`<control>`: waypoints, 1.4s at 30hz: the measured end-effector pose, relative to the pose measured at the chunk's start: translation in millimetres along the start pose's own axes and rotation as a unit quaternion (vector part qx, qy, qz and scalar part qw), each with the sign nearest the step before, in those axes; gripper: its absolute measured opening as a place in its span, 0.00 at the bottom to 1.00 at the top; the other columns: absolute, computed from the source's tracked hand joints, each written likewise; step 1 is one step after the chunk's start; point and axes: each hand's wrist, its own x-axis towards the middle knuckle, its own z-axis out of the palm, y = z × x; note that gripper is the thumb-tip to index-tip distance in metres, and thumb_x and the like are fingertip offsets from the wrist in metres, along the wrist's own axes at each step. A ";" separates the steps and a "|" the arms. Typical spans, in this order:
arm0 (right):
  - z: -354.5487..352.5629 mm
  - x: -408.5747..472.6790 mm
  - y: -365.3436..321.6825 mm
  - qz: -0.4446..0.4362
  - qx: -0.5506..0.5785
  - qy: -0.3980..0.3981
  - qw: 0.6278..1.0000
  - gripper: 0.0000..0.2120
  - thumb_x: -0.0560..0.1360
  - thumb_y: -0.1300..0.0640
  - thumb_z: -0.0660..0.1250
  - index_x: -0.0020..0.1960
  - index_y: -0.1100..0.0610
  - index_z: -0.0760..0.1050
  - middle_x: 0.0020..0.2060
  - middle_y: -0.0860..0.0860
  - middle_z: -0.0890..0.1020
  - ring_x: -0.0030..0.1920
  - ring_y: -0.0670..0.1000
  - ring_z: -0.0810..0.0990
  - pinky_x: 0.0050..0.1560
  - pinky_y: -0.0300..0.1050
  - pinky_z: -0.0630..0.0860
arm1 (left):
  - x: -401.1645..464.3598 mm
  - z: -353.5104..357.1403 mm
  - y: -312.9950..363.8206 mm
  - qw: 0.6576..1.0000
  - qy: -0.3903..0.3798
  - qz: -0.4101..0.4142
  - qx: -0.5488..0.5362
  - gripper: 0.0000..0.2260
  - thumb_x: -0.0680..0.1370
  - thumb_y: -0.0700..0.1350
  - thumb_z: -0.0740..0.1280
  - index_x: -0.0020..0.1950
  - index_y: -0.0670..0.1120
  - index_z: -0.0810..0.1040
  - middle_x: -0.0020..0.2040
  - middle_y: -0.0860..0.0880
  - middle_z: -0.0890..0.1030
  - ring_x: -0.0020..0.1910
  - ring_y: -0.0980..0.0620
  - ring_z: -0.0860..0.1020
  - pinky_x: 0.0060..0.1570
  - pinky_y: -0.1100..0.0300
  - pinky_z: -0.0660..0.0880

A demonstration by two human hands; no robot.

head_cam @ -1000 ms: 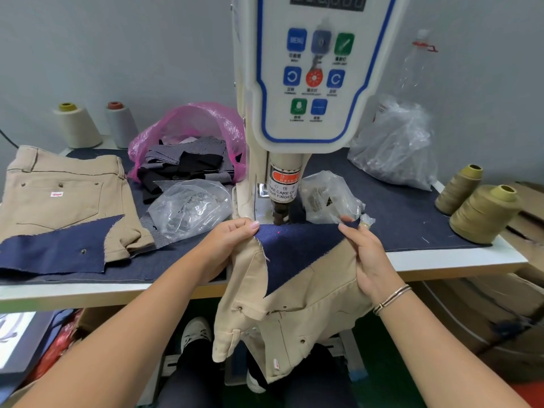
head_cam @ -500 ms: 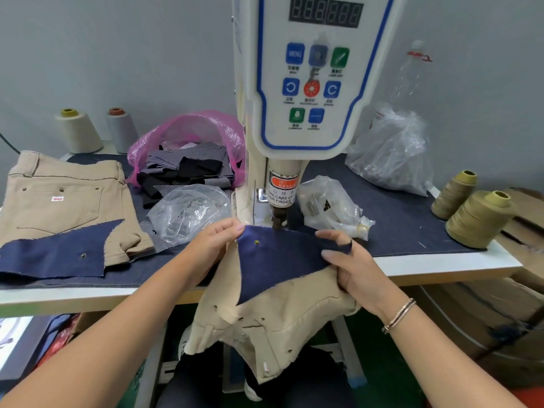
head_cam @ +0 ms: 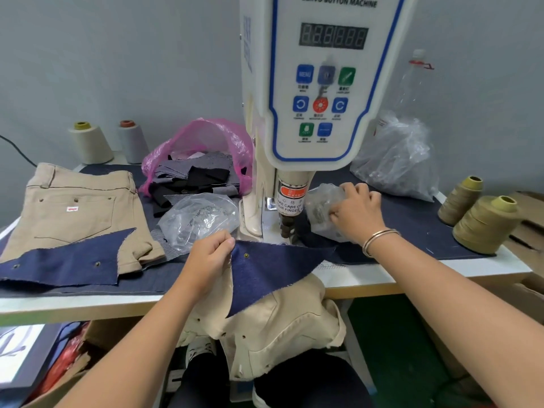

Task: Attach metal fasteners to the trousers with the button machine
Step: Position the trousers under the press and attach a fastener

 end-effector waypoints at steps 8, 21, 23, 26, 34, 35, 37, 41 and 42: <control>9.9 19.5 -23.4 0.013 -0.101 -0.017 0.995 0.11 0.78 0.56 0.57 0.55 0.52 0.77 0.54 0.51 0.72 0.56 0.54 0.69 0.55 0.48 0.64 | -1.0 0.8 3.4 0.999 -0.006 0.019 0.036 0.11 0.70 0.43 0.59 0.28 0.46 0.64 0.27 0.54 0.63 0.29 0.57 0.61 0.31 0.65 0.58; 11.3 20.0 -23.4 -0.012 -0.116 -0.020 0.993 0.11 0.77 0.58 0.58 0.54 0.52 0.77 0.52 0.50 0.73 0.55 0.53 0.71 0.56 0.50 0.62 | -0.6 0.6 1.5 0.999 -0.012 0.001 0.039 0.12 0.71 0.45 0.60 0.29 0.44 0.63 0.28 0.52 0.62 0.31 0.54 0.61 0.34 0.58 0.58; 10.7 20.6 -24.2 -0.015 -0.118 -0.024 0.993 0.11 0.76 0.58 0.59 0.55 0.52 0.77 0.53 0.50 0.73 0.56 0.53 0.71 0.57 0.51 0.62 | -0.9 0.8 2.2 0.999 -0.012 -0.001 0.039 0.12 0.71 0.45 0.59 0.29 0.44 0.64 0.28 0.51 0.63 0.31 0.54 0.61 0.35 0.57 0.58; 9.1 21.1 -23.9 -0.024 -0.122 -0.013 0.992 0.10 0.76 0.58 0.61 0.54 0.52 0.77 0.53 0.50 0.74 0.56 0.53 0.71 0.58 0.51 0.62 | -1.1 0.9 3.3 0.999 -0.012 0.000 0.048 0.12 0.71 0.46 0.59 0.29 0.44 0.64 0.28 0.51 0.62 0.30 0.54 0.61 0.35 0.57 0.58; -7.9 7.9 -6.9 -0.002 0.047 0.044 0.998 0.07 0.75 0.53 0.66 0.45 0.53 0.82 0.61 0.52 0.70 0.66 0.55 0.62 0.70 0.63 0.48 | -0.4 1.3 2.3 0.999 -0.006 -0.001 0.050 0.12 0.71 0.45 0.59 0.29 0.41 0.64 0.28 0.50 0.62 0.30 0.54 0.61 0.35 0.56 0.57; -14.7 4.8 -3.3 0.003 0.090 0.063 0.994 0.06 0.74 0.53 0.67 0.44 0.53 0.83 0.62 0.52 0.70 0.68 0.55 0.60 0.71 0.61 0.46 | -0.6 1.3 2.3 0.999 -0.006 -0.001 0.049 0.12 0.71 0.45 0.59 0.29 0.42 0.64 0.28 0.50 0.62 0.30 0.54 0.61 0.35 0.56 0.57; -31.5 -2.3 4.2 0.020 0.167 0.115 0.979 0.04 0.72 0.54 0.70 0.42 0.52 0.84 0.60 0.51 0.72 0.68 0.55 0.60 0.68 0.54 0.49 | -0.8 1.1 2.9 0.999 -0.007 -0.002 0.050 0.12 0.71 0.45 0.59 0.29 0.43 0.64 0.28 0.50 0.62 0.31 0.55 0.60 0.35 0.57 0.57; -54.9 -24.8 1.9 0.041 0.302 0.129 0.944 0.03 0.71 0.53 0.73 0.39 0.48 0.81 0.48 0.46 0.75 0.56 0.52 0.67 0.56 0.46 0.56 | -0.1 1.6 3.2 0.999 -0.007 0.000 0.050 0.11 0.71 0.45 0.59 0.29 0.43 0.64 0.28 0.49 0.62 0.31 0.54 0.61 0.35 0.57 0.57; -57.7 -33.1 -5.8 0.065 0.395 0.072 0.914 0.04 0.71 0.54 0.73 0.38 0.48 0.80 0.44 0.45 0.77 0.51 0.50 0.70 0.54 0.46 0.62 | 0.0 1.5 3.2 0.999 -0.006 0.002 0.051 0.11 0.71 0.45 0.59 0.29 0.43 0.64 0.28 0.50 0.62 0.31 0.54 0.61 0.35 0.56 0.57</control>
